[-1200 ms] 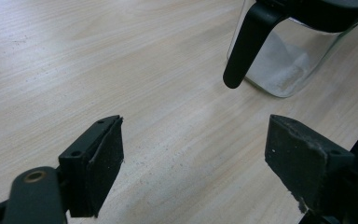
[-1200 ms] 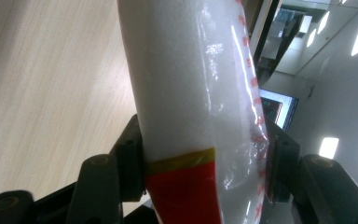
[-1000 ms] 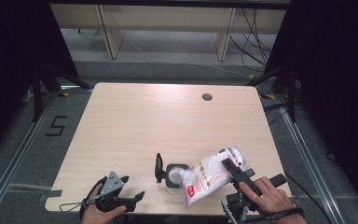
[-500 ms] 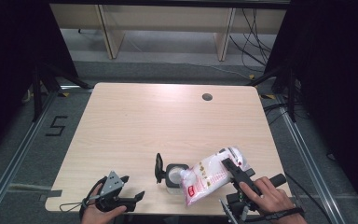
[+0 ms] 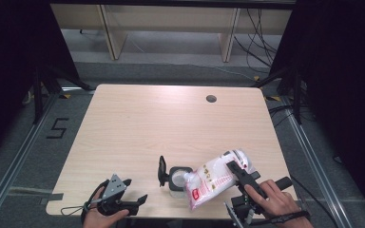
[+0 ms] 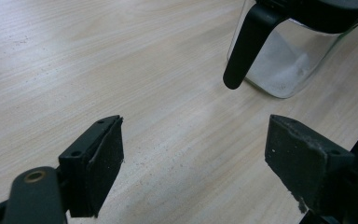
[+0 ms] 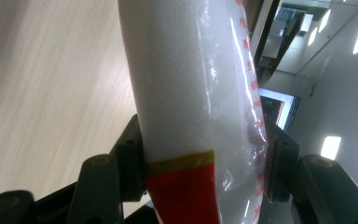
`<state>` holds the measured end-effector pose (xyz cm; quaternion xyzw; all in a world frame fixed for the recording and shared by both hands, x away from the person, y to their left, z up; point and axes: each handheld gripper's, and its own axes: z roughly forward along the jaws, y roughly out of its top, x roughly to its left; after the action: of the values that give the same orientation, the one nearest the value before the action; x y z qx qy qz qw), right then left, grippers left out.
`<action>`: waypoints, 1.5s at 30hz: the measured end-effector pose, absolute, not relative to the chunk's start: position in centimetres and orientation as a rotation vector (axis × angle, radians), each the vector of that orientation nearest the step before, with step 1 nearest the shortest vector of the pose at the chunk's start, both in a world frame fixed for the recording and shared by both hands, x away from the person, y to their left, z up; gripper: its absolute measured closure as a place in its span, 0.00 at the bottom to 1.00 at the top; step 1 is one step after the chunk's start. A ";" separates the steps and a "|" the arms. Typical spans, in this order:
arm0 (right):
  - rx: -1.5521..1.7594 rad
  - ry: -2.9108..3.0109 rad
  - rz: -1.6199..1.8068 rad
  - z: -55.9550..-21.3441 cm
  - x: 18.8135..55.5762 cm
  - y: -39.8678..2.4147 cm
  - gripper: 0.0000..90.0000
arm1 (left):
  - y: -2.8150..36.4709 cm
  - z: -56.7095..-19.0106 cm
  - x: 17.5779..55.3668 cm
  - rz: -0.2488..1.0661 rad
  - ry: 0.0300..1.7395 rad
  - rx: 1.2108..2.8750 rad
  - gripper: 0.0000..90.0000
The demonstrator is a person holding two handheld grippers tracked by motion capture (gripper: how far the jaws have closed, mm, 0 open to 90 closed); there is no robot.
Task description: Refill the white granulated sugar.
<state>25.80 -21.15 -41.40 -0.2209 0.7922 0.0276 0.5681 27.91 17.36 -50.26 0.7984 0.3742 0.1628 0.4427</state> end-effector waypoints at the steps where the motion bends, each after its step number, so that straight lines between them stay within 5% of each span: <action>1: -0.519 1.861 0.065 -41.4 25.8 -21.2 0.52 | 17.4 -50.3 27.9 0.404 0.928 1.981 0.21; 45: -0.542 1.836 0.052 -41.3 25.7 -21.0 0.53 | 17.4 -50.3 27.9 0.401 0.926 1.979 0.21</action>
<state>25.72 -20.98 -41.35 -0.2314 0.7841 0.0220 0.5754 27.92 17.36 -50.26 0.7982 0.3733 0.1616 0.4443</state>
